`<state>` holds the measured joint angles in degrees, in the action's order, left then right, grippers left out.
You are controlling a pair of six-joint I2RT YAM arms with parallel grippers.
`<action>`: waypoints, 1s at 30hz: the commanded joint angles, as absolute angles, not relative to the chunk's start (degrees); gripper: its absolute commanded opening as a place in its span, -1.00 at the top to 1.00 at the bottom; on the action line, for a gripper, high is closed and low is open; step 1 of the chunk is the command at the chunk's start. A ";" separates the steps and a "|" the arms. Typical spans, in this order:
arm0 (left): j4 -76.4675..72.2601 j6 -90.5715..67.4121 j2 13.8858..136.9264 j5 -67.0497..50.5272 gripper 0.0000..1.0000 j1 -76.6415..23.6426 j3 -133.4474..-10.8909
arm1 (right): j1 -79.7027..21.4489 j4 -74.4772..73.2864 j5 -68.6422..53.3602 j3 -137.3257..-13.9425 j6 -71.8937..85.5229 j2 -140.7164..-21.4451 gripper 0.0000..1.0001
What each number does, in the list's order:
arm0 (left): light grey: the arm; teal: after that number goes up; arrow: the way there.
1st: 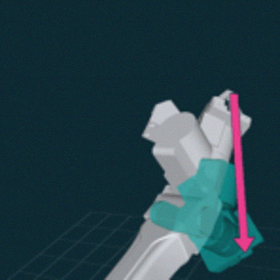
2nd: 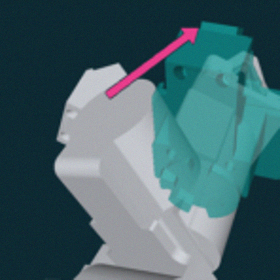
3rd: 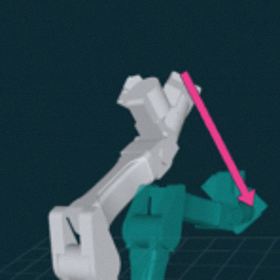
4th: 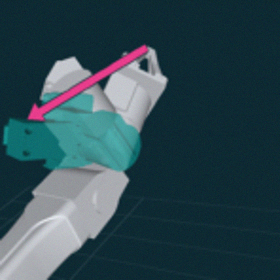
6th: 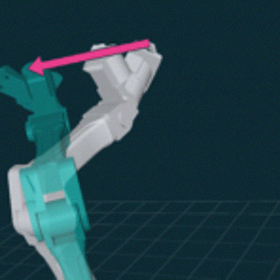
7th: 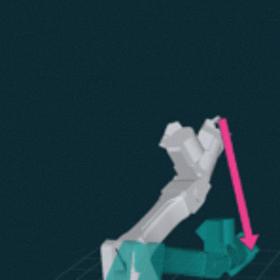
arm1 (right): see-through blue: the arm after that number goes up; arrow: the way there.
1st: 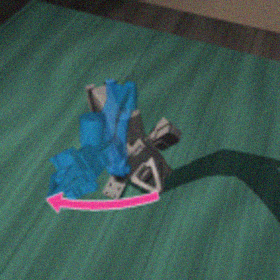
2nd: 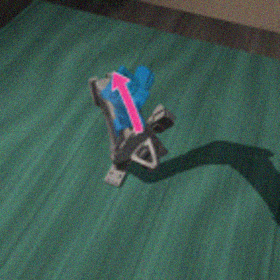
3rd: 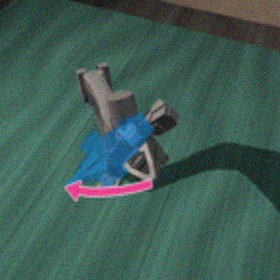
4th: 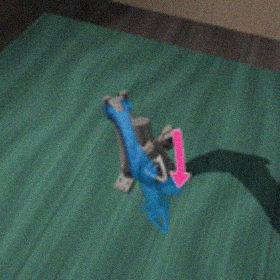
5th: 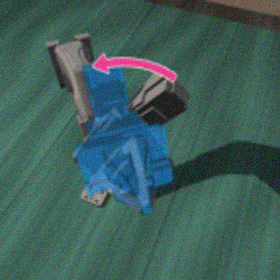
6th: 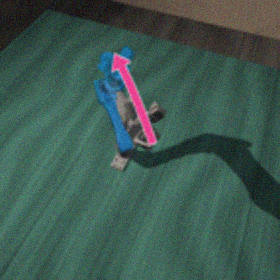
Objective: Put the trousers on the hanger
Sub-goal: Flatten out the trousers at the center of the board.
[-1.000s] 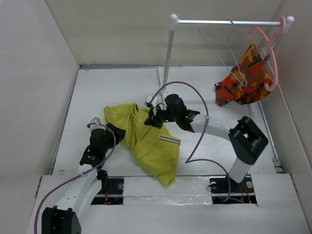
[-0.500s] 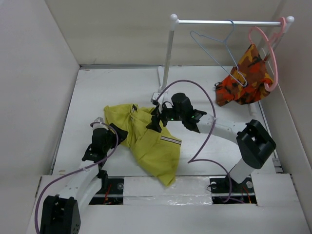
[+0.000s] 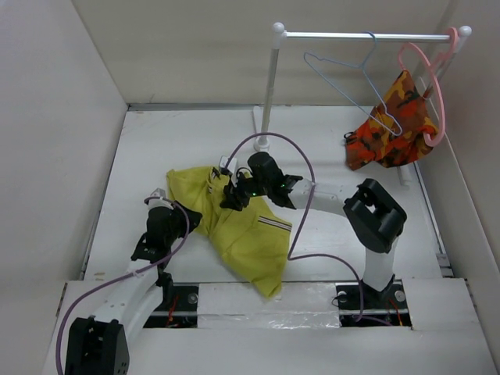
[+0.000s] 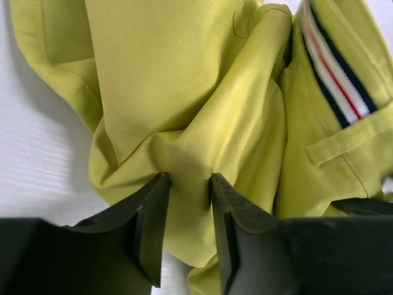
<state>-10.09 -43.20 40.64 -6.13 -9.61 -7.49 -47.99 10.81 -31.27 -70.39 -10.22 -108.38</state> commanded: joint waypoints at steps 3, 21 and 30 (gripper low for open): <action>-12.04 -43.42 40.08 -6.42 0.63 -9.40 -7.03 | -47.81 15.90 -26.47 -65.58 -8.18 -101.27 0.60; -21.18 -45.79 40.51 -12.82 1.00 -9.40 -13.97 | -29.28 -1.02 22.12 -28.84 8.86 -48.45 1.00; -30.77 -43.60 52.03 -16.21 -0.25 -18.95 -17.48 | -10.04 -3.71 26.91 -22.85 13.01 -35.86 1.00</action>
<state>-26.48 -45.80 51.07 -18.74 -13.91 -13.89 -13.58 -6.48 21.37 -21.96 11.57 -36.64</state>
